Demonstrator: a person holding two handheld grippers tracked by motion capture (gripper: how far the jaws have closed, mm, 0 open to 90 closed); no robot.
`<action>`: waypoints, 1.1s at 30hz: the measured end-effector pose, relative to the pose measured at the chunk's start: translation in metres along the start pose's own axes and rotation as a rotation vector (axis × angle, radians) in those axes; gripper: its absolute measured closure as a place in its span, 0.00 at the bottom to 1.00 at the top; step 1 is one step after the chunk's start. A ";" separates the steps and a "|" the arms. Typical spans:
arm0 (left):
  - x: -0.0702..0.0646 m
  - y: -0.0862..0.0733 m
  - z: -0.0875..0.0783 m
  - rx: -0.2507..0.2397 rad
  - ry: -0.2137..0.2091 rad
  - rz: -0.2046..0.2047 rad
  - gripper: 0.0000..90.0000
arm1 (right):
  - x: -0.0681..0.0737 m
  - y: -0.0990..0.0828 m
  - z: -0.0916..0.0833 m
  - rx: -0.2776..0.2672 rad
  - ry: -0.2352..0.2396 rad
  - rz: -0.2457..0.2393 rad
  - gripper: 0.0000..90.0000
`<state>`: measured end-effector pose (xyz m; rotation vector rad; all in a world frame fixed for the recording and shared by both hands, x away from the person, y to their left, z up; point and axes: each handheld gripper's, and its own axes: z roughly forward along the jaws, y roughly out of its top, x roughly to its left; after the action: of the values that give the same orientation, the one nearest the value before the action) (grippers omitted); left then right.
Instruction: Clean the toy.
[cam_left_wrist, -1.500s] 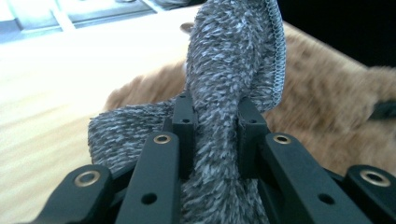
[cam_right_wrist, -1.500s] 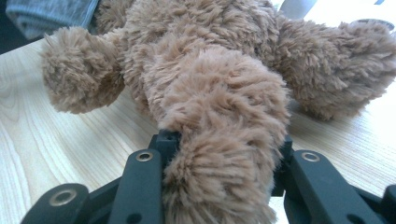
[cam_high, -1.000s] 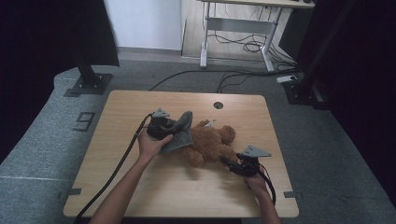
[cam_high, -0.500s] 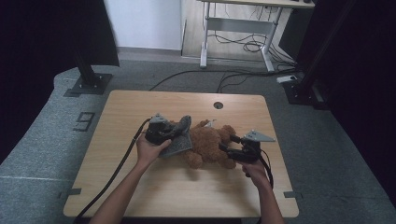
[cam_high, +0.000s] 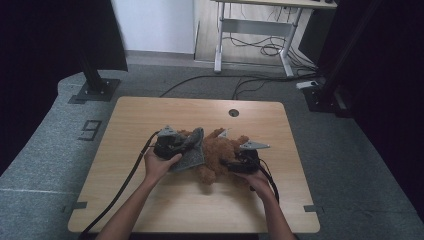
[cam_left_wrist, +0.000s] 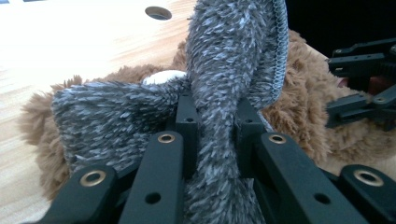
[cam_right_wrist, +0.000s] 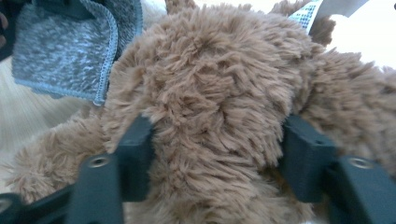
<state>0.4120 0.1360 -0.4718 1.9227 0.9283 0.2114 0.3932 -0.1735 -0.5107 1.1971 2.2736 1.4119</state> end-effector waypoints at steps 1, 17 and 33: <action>-0.001 -0.001 -0.001 0.000 0.000 0.002 0.85 | 0.002 -0.002 0.000 -0.003 -0.007 -0.010 0.47; -0.057 0.011 -0.004 0.016 -0.106 0.077 0.84 | 0.034 -0.037 -0.018 -0.070 -0.024 -0.236 0.70; -0.092 0.019 0.052 0.075 -0.139 0.113 0.85 | 0.029 -0.044 -0.015 -0.092 -0.015 -0.222 0.69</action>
<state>0.3840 0.0327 -0.4627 2.0338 0.7460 0.1080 0.3429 -0.1717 -0.5323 0.8939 2.2246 1.4019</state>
